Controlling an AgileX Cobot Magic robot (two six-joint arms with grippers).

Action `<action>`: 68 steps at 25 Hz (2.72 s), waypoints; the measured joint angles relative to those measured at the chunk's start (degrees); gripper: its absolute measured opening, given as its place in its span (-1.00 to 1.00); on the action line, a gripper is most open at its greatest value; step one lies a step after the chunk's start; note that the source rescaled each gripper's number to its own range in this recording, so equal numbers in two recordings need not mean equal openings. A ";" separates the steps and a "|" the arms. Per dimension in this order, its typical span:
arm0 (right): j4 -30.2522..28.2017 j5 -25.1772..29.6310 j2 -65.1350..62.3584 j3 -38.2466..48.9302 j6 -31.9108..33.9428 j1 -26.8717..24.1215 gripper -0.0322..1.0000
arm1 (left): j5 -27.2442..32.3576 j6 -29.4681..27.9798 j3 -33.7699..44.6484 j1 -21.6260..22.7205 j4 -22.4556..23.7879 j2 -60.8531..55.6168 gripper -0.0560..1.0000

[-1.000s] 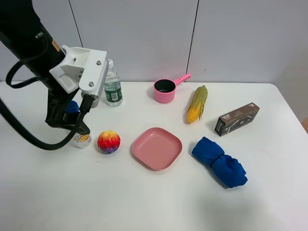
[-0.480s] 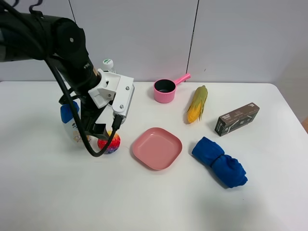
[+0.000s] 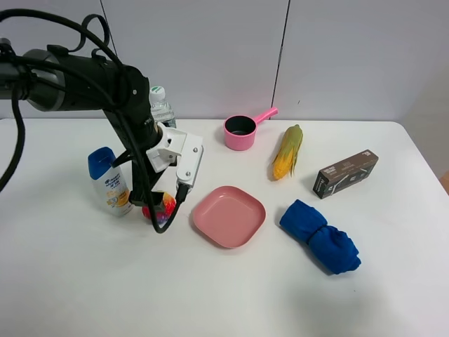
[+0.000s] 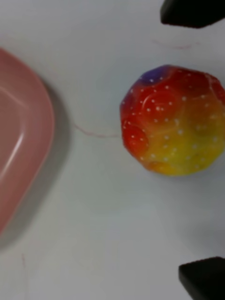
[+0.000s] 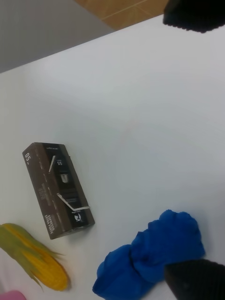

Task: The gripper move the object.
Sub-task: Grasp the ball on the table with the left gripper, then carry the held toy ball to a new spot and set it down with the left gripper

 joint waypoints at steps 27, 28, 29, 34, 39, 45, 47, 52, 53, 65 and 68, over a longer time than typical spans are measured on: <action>0.00 0.00 0.00 0.00 0.00 0.00 1.00 | -13.89 0.04 8.55 2.85 1.11 4.86 1.00; 0.00 0.00 0.00 0.00 0.00 0.00 1.00 | -13.89 0.04 8.55 3.09 1.11 5.08 1.00; 0.00 0.00 0.00 0.00 0.00 0.00 1.00 | -13.89 0.04 8.55 3.46 1.11 5.22 1.00; 0.00 0.00 0.00 0.00 0.00 0.00 1.00 | -13.89 0.06 8.55 4.09 1.11 5.74 1.00; 0.00 0.00 0.00 0.00 0.00 0.00 1.00 | -13.75 0.14 8.55 4.08 -1.35 5.74 0.70; 0.00 0.00 0.00 0.00 0.00 0.00 1.00 | -11.92 0.18 8.55 3.45 -1.93 4.94 -0.80; 0.00 0.00 0.00 0.00 0.00 0.00 1.00 | -11.93 0.18 8.55 3.41 -1.99 3.25 -0.80; 0.00 0.00 0.00 0.00 0.00 0.00 1.00 | -10.23 -0.53 7.48 3.00 -1.94 -3.05 -0.80; 0.00 0.00 0.00 0.00 0.00 0.00 1.00 | -9.12 -0.81 6.38 2.66 -1.94 -4.37 -0.80; 0.00 0.00 0.00 0.00 0.00 0.00 1.00 | -4.58 -33.49 -13.64 -7.06 -2.54 -6.13 -0.80; 0.00 0.00 0.00 0.00 0.00 0.00 1.00 | -7.85 -49.64 -15.71 -7.51 -2.88 -3.60 -0.80</action>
